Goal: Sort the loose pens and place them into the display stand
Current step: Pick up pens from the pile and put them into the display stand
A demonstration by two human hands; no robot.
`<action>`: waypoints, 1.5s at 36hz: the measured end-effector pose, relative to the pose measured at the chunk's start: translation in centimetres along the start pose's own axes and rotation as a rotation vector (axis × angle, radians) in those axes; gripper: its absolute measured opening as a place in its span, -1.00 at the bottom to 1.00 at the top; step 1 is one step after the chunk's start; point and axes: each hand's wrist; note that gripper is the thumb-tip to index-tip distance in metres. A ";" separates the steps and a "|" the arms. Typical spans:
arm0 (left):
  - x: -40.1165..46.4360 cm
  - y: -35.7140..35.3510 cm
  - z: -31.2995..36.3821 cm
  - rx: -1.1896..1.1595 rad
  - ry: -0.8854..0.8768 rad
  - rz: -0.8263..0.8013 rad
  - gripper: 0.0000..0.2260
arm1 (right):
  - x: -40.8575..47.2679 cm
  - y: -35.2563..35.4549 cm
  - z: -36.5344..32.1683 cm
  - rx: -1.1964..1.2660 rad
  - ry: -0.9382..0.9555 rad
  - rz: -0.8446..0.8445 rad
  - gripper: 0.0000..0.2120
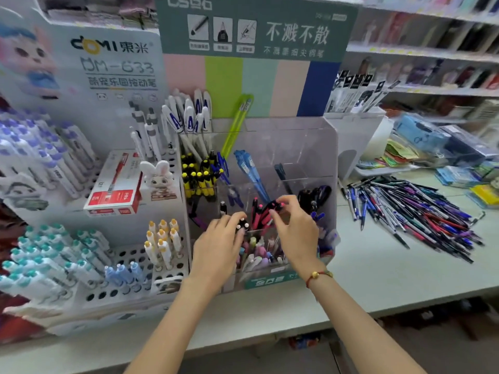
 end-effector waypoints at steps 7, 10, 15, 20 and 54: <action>-0.1 -0.5 -0.2 -0.027 -0.054 0.043 -0.64 | -2.2 -2.1 -0.8 -0.090 0.108 -0.079 -0.58; 0.0 -0.4 -0.3 0.001 -0.094 0.057 -0.58 | -2.2 -1.2 0.0 -0.085 0.143 -0.117 -0.53; -0.7 0.1 1.8 0.018 -0.123 0.183 -0.54 | -2.3 3.2 1.5 -0.015 0.220 -0.190 -0.52; -1.3 -0.2 7.9 -0.031 -0.195 0.275 -0.68 | -3.2 9.3 7.3 -0.079 0.189 -0.350 -0.79; 14.4 -27.7 25.5 -0.074 0.202 -0.398 -0.64 | 5.5 12.2 41.3 -0.403 -0.102 -0.521 -0.61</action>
Point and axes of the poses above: each hand's wrist, its own x-axis towards the middle knuckle, its own y-axis out of the back of the hand, z = x × y, and after that the axes turned 5 degrees about -x, right-handed
